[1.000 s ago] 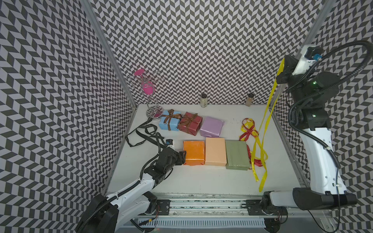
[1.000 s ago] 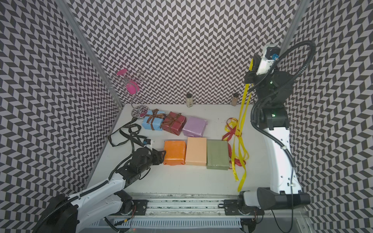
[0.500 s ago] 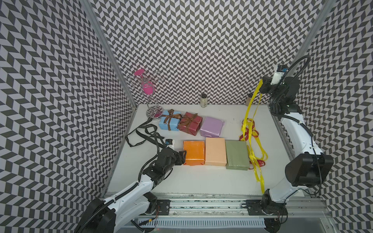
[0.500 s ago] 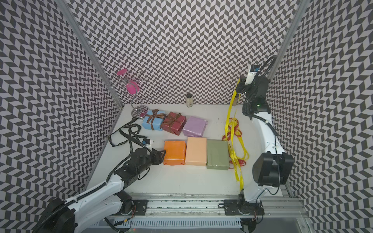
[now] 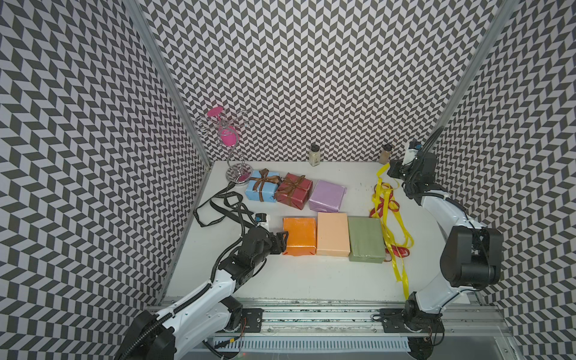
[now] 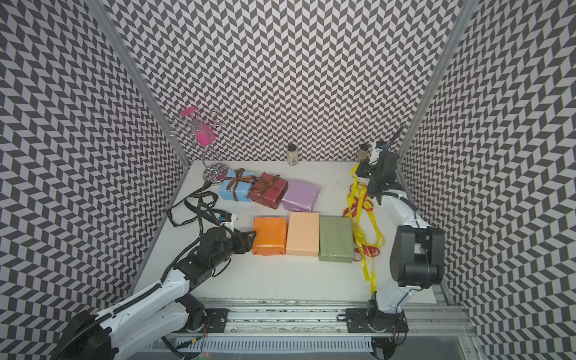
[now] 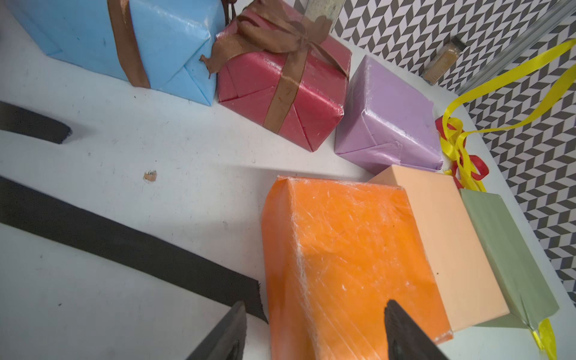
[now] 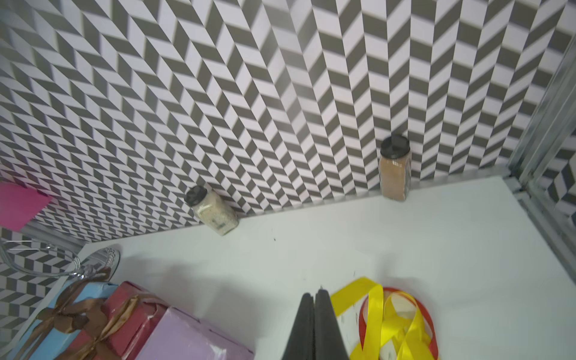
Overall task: Untie the ribbon bows on the gift boxes
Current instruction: Place the ribbon at the center of the board, then untie the ribbon from the gift box.
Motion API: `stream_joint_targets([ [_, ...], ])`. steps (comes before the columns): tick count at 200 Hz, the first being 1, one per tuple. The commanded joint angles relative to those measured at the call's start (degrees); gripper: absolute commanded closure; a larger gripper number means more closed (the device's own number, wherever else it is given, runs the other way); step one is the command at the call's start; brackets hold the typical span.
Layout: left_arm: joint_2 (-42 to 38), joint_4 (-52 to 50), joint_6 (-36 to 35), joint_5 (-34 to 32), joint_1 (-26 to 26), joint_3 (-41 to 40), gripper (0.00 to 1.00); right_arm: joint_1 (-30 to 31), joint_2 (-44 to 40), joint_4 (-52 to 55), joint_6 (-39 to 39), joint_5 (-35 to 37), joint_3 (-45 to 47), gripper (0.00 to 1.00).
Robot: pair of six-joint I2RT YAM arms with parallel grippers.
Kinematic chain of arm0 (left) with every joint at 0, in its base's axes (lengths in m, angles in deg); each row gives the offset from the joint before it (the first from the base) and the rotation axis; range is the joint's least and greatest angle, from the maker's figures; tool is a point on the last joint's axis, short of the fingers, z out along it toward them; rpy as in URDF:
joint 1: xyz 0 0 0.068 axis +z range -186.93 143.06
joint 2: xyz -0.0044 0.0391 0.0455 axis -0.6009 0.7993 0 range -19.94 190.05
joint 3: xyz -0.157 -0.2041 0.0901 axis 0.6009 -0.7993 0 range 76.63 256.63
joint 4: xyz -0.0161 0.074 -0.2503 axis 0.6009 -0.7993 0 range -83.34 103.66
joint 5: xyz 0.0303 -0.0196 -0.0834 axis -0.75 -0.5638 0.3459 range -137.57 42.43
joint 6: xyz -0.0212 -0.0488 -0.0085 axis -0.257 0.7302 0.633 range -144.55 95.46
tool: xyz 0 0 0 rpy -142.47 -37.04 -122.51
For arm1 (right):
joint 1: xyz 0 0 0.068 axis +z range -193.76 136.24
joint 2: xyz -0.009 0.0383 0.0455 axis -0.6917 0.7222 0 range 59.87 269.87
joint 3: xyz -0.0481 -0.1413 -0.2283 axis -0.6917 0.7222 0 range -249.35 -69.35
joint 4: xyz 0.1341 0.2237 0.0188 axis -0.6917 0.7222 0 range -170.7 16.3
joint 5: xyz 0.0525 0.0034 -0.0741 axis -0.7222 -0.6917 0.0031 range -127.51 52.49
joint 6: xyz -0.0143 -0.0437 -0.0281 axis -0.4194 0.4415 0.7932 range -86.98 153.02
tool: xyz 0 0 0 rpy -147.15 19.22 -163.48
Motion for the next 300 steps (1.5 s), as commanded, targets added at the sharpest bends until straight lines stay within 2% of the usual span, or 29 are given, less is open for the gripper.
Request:
stream_joint_targets([
  [1,-0.8,-2.1,-0.3,-0.5,-0.3,3.5,0.30,0.0,-0.1,1.3,-2.8,2.3,2.5,0.98],
  [12,-0.3,-2.7,-0.9,-1.0,-0.3,5.3,0.29,0.0,-0.7,1.3,-3.9,3.8,4.5,0.90],
  [27,1.3,-3.4,-2.0,-1.7,-0.3,8.0,0.29,0.3,-1.4,2.0,-3.9,5.4,6.0,0.69],
  [35,2.5,-4.2,-2.5,-2.0,-0.3,9.7,0.28,0.8,-1.6,3.2,-3.3,7.0,5.9,0.61],
  [72,8.5,-5.5,-4.1,-1.2,0.7,16.8,0.27,5.8,-4.0,9.9,3.6,19.0,1.9,0.33],
  [87,11.4,-5.3,-5.1,0.4,1.3,19.6,0.27,8.2,-4.9,10.8,5.9,18.1,0.6,0.29],
  [119,19.9,-4.2,-9.2,5.2,1.4,27.4,0.28,9.4,-5.2,6.9,3.9,-1.1,2.2,0.28],
  [142,27.4,-4.4,-13.3,7.2,1.4,34.2,0.29,10.8,-3.6,3.4,0.7,-8.1,3.7,0.29],
  [192,39.3,-5.5,-14.8,6.9,3.1,45.9,0.30,15.1,-2.0,0.9,-0.9,-10.6,4.1,0.36],
  [227,45.1,-5.7,-14.7,9.3,9.7,50.4,0.30,18.7,-0.2,-0.7,-0.9,-14.1,3.6,0.40],
  [263,53.8,-9.4,-17.3,15.8,17.8,59.1,0.31,23.8,2.7,-0.9,0.6,-14.4,1.5,0.46],
  [283,58.6,-14.7,-20.0,18.0,19.5,64.6,0.32,26.1,3.7,-0.9,1.1,-14.0,0.8,0.47],
  [300,59.5,-17.3,-22.7,18.2,19.4,65.2,0.35,27.6,3.8,-1.0,2.0,-13.7,1.0,0.47],
])
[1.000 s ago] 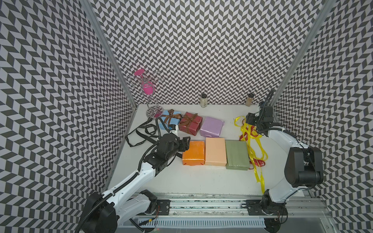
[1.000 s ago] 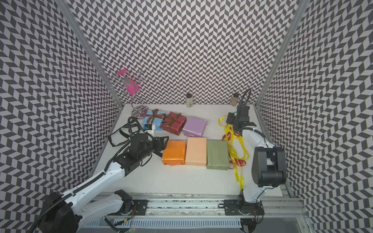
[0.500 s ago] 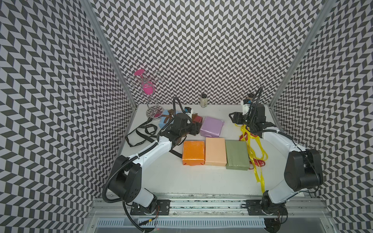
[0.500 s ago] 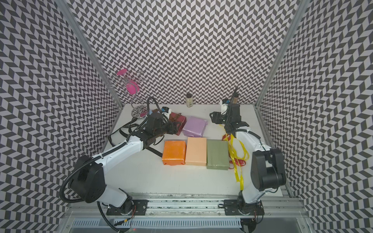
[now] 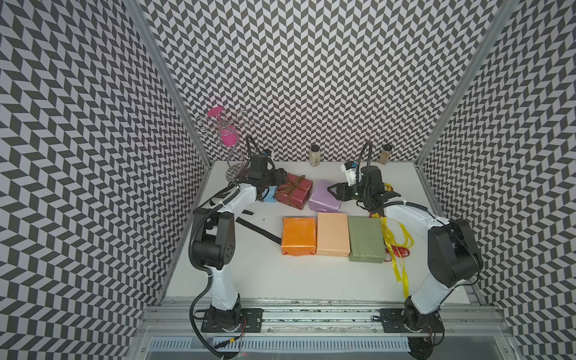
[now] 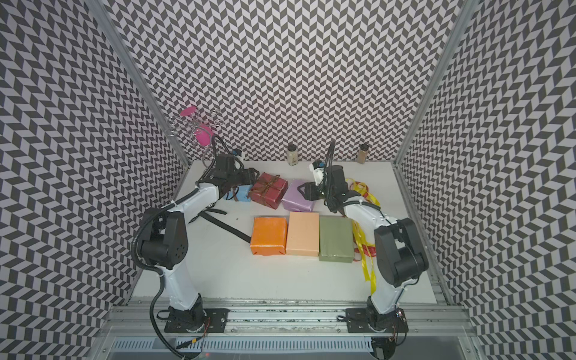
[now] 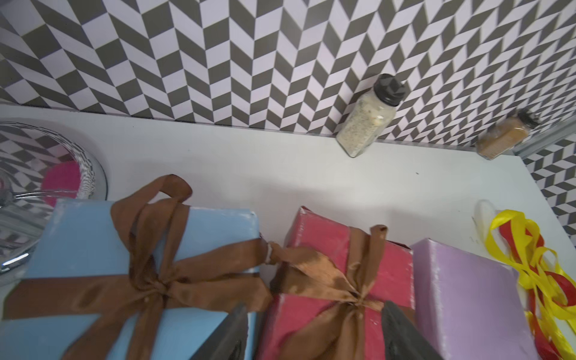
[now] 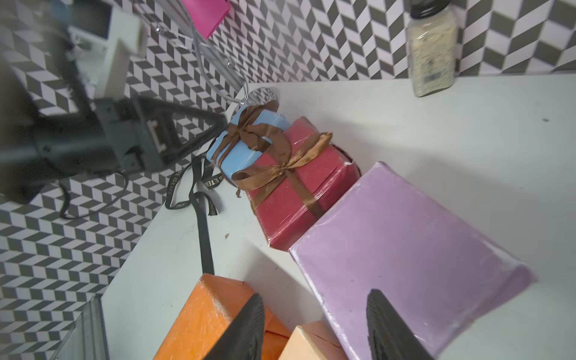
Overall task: Untie the ribbon bows on the gift boxes
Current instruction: Untie the ribbon from the gift box.
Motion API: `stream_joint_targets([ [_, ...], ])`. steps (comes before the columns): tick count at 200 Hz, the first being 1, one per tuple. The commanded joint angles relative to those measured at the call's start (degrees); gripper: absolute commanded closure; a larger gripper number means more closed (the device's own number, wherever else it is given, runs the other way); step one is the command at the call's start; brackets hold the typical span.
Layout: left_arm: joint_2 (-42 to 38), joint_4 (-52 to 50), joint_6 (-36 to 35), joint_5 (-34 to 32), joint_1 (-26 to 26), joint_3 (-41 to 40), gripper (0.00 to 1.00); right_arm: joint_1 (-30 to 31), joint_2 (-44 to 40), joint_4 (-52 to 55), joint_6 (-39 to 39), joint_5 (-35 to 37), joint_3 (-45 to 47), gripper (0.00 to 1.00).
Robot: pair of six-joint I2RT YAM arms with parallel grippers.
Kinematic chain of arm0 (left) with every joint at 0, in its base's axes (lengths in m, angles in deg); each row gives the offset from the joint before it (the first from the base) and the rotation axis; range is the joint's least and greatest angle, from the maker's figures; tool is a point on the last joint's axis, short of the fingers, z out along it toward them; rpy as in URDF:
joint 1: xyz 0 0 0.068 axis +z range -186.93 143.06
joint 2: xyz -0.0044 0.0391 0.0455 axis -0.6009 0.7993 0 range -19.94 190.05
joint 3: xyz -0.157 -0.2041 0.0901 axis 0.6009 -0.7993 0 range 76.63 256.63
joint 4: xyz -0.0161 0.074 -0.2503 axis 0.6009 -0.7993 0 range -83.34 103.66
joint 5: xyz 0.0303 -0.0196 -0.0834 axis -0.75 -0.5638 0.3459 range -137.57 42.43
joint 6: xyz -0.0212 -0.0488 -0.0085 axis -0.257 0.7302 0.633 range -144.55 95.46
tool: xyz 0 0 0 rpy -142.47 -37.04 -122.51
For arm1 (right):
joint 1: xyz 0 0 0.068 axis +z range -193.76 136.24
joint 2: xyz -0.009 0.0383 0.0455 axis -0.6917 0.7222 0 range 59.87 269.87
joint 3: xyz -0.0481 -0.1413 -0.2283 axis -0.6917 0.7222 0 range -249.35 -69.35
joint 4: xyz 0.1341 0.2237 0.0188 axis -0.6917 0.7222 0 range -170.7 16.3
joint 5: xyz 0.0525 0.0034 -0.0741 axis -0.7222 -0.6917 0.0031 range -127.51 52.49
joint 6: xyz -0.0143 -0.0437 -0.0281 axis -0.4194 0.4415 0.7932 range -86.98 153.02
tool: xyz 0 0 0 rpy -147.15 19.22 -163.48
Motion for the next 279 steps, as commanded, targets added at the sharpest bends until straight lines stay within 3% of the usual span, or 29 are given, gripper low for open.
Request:
stream_joint_targets([
  [1,1.0,-6.7,-5.2,3.6,-0.8,2.0,0.35,1.8,0.3,-3.2,1.8,-0.3,-1.6,0.47],
  [86,-12.3,0.9,-3.9,-2.4,-0.8,-19.6,0.45,3.6,4.1,-5.3,2.5,-0.9,-2.8,0.51],
  [139,-9.8,1.8,-3.6,-2.5,-1.2,-19.6,0.46,3.8,3.4,-5.7,2.3,-0.9,-2.4,0.51],
  [279,-3.8,3.4,-7.6,-19.1,-5.4,-17.1,0.52,3.9,2.5,-5.0,3.1,-0.7,-1.6,0.50],
])
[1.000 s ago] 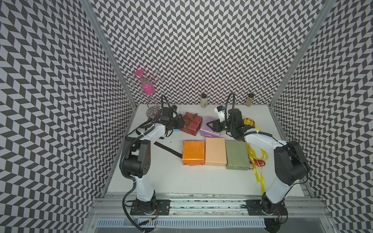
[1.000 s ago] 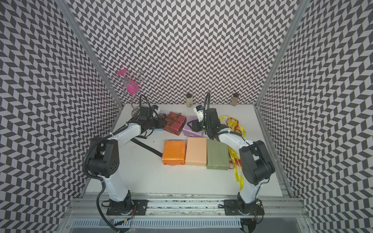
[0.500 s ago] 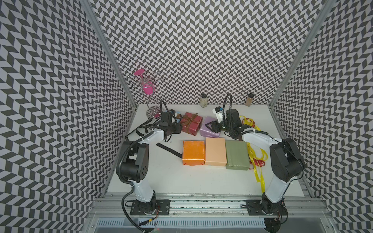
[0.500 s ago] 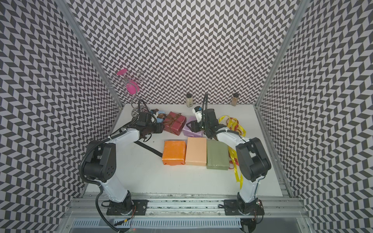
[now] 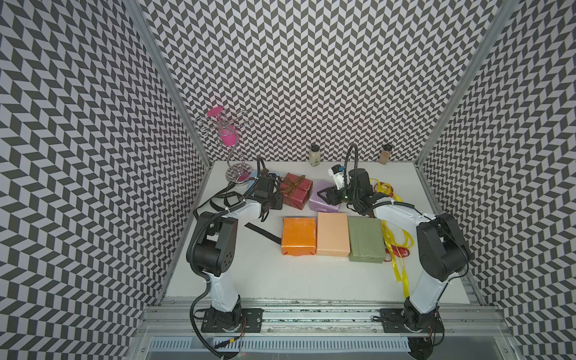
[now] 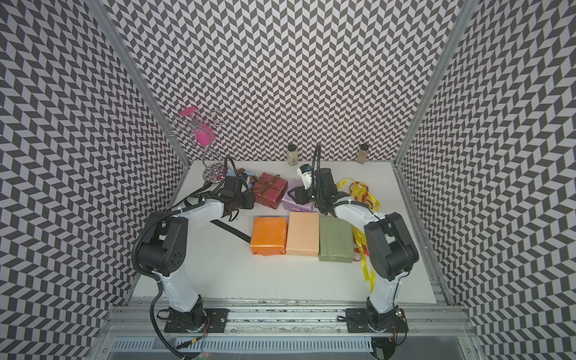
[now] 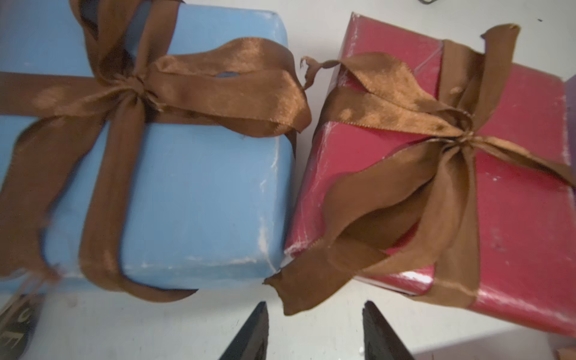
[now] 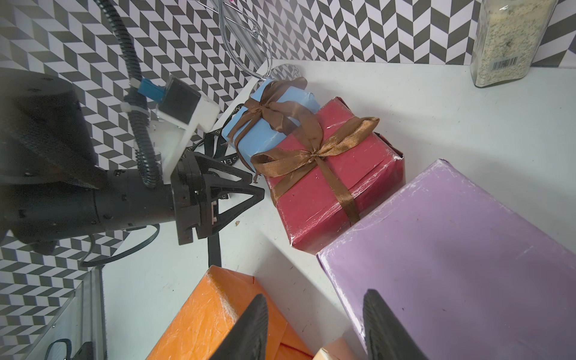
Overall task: Untie the ribbon bows on the gift boxes
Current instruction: Untie the ribbon from the gift box.
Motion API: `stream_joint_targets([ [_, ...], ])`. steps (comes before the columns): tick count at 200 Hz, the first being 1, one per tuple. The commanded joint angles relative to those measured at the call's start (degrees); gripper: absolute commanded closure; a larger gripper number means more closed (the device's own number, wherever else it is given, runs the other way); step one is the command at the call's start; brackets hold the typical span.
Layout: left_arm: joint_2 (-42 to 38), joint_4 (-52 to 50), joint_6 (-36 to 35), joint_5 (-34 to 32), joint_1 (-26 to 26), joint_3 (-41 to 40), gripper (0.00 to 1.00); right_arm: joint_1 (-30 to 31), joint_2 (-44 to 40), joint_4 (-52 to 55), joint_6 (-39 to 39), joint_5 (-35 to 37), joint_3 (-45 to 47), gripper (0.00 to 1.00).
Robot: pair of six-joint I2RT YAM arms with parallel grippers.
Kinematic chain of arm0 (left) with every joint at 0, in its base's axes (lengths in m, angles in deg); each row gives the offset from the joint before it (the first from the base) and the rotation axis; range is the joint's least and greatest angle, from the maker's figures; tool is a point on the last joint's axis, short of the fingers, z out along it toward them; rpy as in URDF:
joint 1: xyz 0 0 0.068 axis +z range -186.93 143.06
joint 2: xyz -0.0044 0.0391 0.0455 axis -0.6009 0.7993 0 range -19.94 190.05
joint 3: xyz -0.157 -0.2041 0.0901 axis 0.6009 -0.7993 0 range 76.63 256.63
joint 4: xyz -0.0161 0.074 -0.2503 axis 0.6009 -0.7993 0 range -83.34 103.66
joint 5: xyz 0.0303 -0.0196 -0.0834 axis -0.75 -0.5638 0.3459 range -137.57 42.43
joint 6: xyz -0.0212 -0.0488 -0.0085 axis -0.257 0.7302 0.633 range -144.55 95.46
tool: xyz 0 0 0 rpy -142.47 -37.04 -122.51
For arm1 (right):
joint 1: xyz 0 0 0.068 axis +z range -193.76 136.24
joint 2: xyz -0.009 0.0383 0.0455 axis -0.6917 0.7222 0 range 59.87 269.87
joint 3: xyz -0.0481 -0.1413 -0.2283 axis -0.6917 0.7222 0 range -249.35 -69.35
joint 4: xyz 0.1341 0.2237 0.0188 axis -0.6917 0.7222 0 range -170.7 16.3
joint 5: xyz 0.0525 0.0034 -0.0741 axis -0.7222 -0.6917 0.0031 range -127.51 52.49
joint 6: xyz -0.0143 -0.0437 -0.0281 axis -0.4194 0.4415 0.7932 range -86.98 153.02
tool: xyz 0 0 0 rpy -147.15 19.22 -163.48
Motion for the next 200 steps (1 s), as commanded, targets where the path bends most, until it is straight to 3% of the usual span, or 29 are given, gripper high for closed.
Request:
stream_joint_targets([
  [1,1.6,1.4,-1.1,-4.5,-0.6,1.8,0.52,0.5,-1.5,-2.4,0.9,-0.3,0.0,0.50],
  [20,2.4,1.3,-1.3,-5.8,-0.8,2.5,0.54,0.4,-1.7,-2.2,1.2,0.0,0.1,0.50],
  [43,2.8,1.9,-1.2,-6.1,-0.8,2.7,0.66,0.4,-2.0,-2.0,1.5,0.2,0.2,0.50],
  [65,2.7,2.1,-1.3,-6.0,-0.8,2.8,0.68,0.5,-2.2,-2.0,1.7,0.2,0.5,0.50],
  [103,1.0,4.1,-1.5,-4.1,-0.8,1.5,0.94,0.5,-2.4,-2.0,1.8,0.2,1.1,0.50],
  [136,-0.2,5.3,-1.7,-2.7,-0.8,0.9,1.00,0.5,-3.1,-1.8,1.8,0.3,1.4,0.50],
  [200,-8.2,5.6,1.8,2.3,-0.8,-3.5,1.00,0.5,-3.0,-2.4,1.6,-0.3,1.8,0.50],
])
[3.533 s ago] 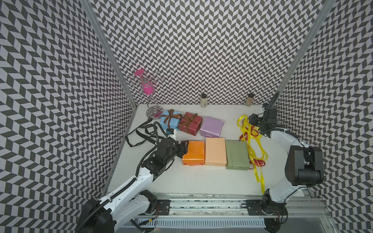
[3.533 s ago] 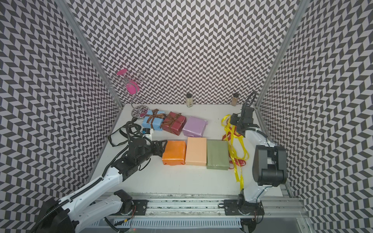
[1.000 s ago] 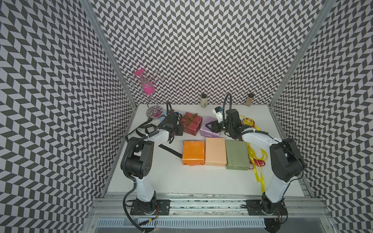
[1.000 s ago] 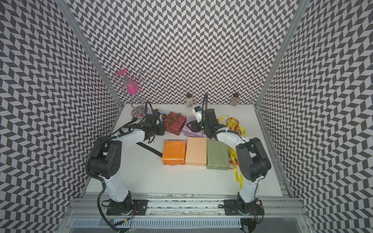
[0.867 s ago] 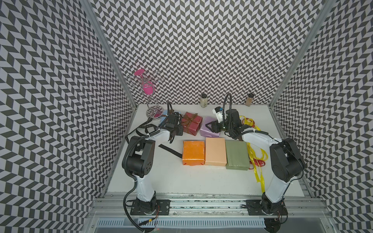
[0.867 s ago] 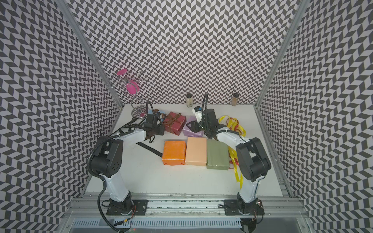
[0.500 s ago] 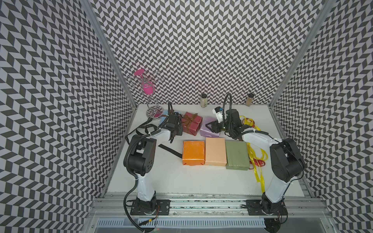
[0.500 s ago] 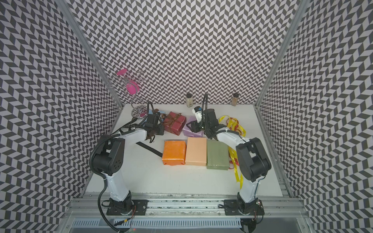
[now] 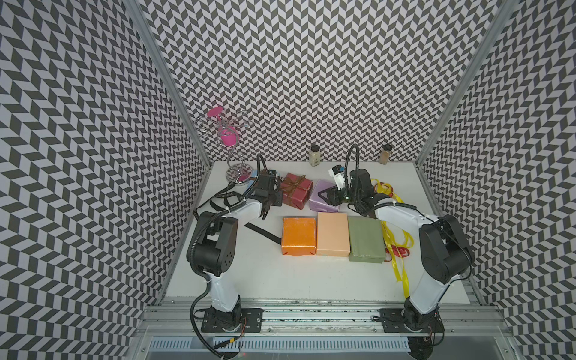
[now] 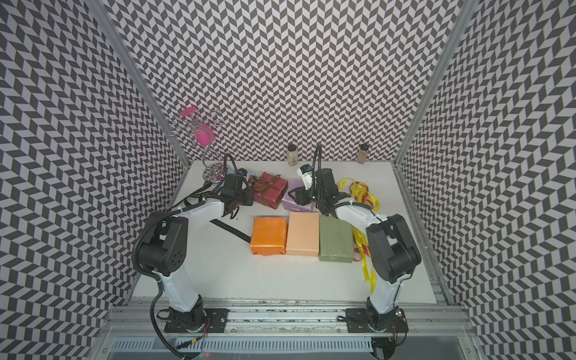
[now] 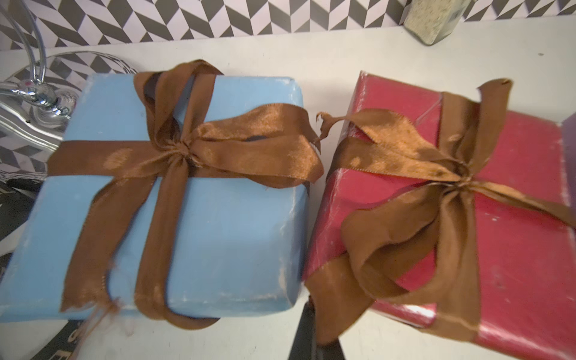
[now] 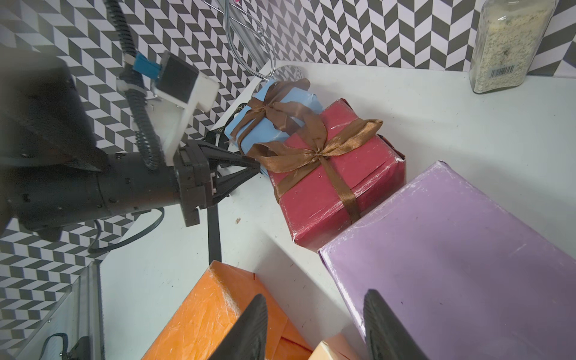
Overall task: Untie the ribbon bows on the gift boxes
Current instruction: Untie the ribbon from the gift box.
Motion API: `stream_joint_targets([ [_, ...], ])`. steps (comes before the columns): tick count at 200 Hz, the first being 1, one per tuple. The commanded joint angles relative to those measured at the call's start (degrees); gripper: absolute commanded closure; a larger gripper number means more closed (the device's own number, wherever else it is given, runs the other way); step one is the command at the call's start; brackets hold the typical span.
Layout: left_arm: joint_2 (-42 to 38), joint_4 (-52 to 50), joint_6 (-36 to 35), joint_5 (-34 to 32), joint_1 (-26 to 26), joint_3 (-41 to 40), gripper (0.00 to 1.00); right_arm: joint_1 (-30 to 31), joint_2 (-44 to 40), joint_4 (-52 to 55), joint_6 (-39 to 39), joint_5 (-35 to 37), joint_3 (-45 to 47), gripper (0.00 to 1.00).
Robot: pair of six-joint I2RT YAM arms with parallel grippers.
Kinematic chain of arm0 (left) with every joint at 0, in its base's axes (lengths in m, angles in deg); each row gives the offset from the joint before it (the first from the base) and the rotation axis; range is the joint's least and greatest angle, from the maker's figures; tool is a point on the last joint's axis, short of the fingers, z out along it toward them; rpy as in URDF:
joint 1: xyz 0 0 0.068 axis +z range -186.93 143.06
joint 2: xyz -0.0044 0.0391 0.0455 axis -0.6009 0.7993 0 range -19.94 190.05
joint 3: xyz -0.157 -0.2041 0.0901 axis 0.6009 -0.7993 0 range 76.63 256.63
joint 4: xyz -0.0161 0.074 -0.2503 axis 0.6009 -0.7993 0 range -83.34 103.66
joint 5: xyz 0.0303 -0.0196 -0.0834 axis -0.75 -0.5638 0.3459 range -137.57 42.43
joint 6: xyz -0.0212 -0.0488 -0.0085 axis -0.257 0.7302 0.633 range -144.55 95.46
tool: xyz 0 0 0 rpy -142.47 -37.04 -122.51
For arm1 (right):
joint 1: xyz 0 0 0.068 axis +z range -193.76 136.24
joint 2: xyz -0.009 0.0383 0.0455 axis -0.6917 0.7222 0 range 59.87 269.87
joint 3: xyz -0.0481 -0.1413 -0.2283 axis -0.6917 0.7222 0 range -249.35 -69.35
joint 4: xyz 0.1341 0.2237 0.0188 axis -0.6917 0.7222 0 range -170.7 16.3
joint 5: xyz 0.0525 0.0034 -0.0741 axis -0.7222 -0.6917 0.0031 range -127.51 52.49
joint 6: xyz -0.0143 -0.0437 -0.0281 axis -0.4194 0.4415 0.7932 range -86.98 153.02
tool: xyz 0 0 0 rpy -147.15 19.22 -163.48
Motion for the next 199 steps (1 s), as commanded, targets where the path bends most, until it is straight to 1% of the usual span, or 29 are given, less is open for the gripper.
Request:
stream_joint_targets([
  [1,-6.2,2.1,2.7,4.3,-0.4,-3.1,1.00,0.5,-1.5,-2.4,0.4,-0.3,0.7,0.50],
  [26,-12.5,4.8,5.3,8.1,-1.2,-7.5,1.00,0.7,-0.3,-2.8,-0.1,-1.1,0.2,0.50],
  [48,-15.7,4.7,6.2,9.5,-1.7,-8.6,1.00,1.2,0.9,-2.9,-0.3,-1.5,-0.4,0.50],
  [98,-18.6,-0.4,7.2,13.2,-2.1,-4.9,1.00,3.1,3.0,-2.8,-0.3,-1.3,-3.1,0.50],
  [134,-20.2,-2.7,7.5,17.0,-2.2,-1.1,1.00,4.8,6.9,-4.5,0.4,-1.5,-6.4,0.50],
  [161,-20.6,-3.5,7.9,19.3,-2.3,0.4,1.00,6.6,9.8,-6.7,4.6,-2.7,-8.1,0.50],
  [177,-20.8,-3.8,7.9,20.2,-2.4,0.7,1.00,8.2,11.5,-5.9,8.2,-1.1,-9.5,0.49],
  [199,-21.0,-3.6,7.9,20.5,-2.4,0.9,1.00,9.4,13.7,-4.0,8.1,-0.7,-11.5,0.49],
])
